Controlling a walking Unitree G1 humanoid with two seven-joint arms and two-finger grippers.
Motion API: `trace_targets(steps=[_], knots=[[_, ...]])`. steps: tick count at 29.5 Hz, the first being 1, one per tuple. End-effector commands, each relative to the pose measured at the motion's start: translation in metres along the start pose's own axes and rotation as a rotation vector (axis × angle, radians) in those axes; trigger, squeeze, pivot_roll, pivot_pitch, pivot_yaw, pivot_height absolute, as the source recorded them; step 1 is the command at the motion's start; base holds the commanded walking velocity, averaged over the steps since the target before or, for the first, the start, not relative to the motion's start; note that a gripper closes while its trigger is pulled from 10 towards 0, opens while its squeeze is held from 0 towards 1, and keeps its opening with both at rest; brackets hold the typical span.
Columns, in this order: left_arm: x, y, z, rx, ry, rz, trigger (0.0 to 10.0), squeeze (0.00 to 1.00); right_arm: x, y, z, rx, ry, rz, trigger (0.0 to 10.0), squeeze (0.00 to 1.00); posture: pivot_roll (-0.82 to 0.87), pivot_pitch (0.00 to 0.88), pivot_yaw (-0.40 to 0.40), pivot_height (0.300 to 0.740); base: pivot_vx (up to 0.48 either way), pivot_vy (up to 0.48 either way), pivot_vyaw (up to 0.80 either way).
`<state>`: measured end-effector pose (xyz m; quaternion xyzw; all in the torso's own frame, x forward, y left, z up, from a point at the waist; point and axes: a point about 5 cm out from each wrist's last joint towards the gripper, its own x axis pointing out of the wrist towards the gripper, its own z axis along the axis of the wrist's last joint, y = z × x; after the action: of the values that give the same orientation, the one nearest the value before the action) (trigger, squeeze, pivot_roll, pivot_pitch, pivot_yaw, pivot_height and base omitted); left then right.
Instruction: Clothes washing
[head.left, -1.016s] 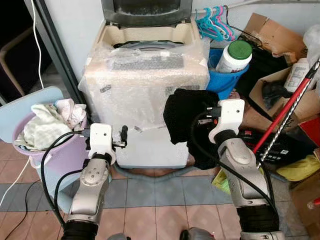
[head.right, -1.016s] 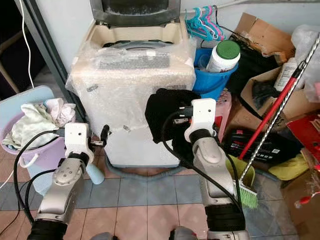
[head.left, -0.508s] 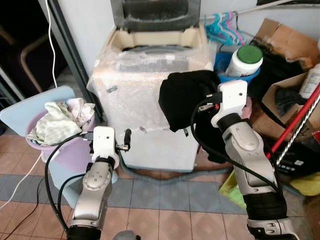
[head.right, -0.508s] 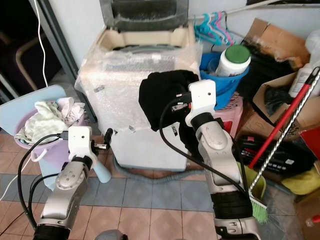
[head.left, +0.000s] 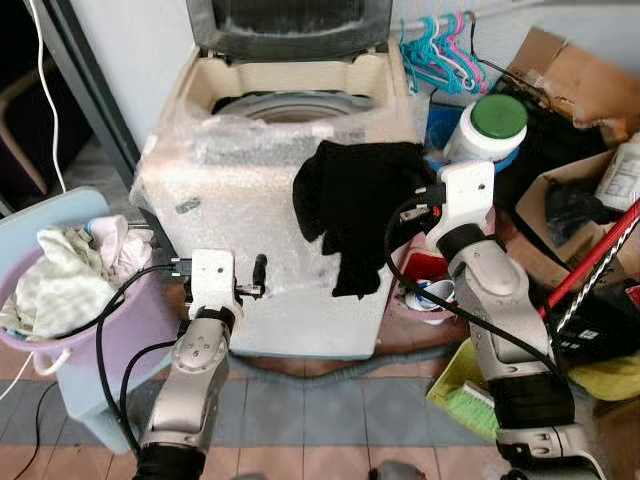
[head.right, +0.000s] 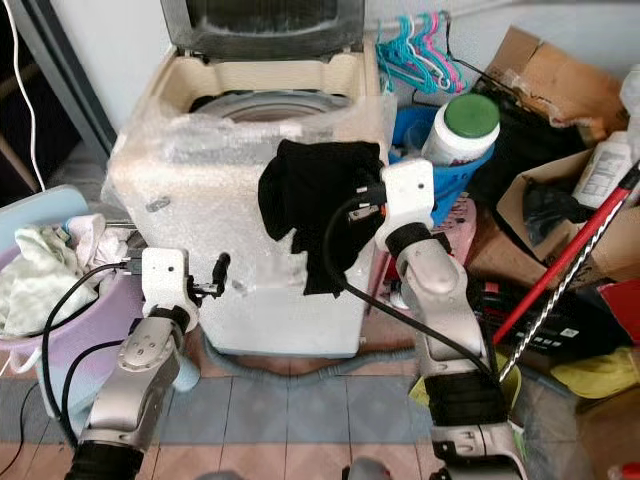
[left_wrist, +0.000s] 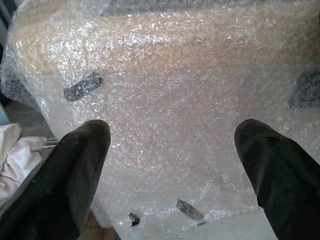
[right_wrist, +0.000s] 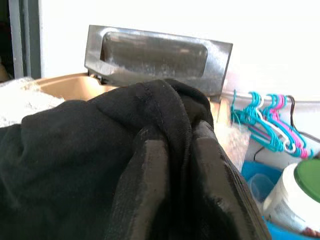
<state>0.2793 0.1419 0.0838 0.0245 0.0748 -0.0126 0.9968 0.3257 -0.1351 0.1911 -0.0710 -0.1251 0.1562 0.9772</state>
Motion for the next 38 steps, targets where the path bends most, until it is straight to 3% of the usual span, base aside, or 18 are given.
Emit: trace_targets(steps=[1,10,18,21,23,28,32,36,38], knots=[[-0.001,0.011,-0.005,-0.003,0.034,0.036,10.0,0.00,0.011,0.006,0.014,-0.027,-0.067,0.043,10.0,0.00,-0.06,0.003,0.037,0.740,0.349,0.330,0.00],[-0.002,0.011,-0.004,0.010,0.031,0.018,10.0,0.00,0.028,-0.008,0.028,-0.066,-0.119,0.032,10.0,0.00,-0.05,0.000,0.032,0.740,0.099,0.404,0.00],[-0.003,0.005,-0.007,-0.011,0.057,0.007,10.0,0.00,0.043,0.007,0.039,-0.057,-0.168,0.065,10.0,0.00,-0.05,0.001,0.032,0.740,0.374,0.300,0.00],[-0.004,0.005,-0.008,0.000,0.060,0.018,10.0,0.00,0.055,0.012,0.050,-0.073,-0.210,0.077,10.0,0.00,-0.06,0.003,0.033,0.740,0.390,0.277,0.00],[-0.005,0.005,-0.008,-0.003,0.065,0.016,10.0,0.00,0.071,0.010,0.070,-0.084,-0.261,0.070,10.0,0.00,-0.05,0.004,0.031,0.740,0.388,0.283,0.00],[-0.007,0.005,-0.009,0.010,0.072,0.014,10.0,0.00,0.084,0.005,0.087,-0.099,-0.301,0.050,10.0,0.00,-0.04,0.004,0.022,0.740,0.402,0.170,0.00],[-0.009,0.007,-0.010,0.021,0.076,0.021,10.0,0.00,0.097,-0.013,0.107,-0.131,-0.332,-0.017,10.0,0.00,-0.03,0.006,0.016,0.740,0.480,0.000,0.00],[-0.011,0.007,-0.009,0.022,0.066,0.033,10.0,0.00,0.108,-0.047,0.123,-0.187,-0.292,-0.200,10.0,0.00,-0.03,0.010,0.014,0.740,0.240,0.000,0.00],[-0.012,0.006,-0.008,0.019,0.064,0.025,10.0,0.00,0.108,-0.066,0.130,-0.146,-0.278,-0.307,10.0,0.00,-0.02,0.010,0.011,0.740,0.000,0.000,0.00]])
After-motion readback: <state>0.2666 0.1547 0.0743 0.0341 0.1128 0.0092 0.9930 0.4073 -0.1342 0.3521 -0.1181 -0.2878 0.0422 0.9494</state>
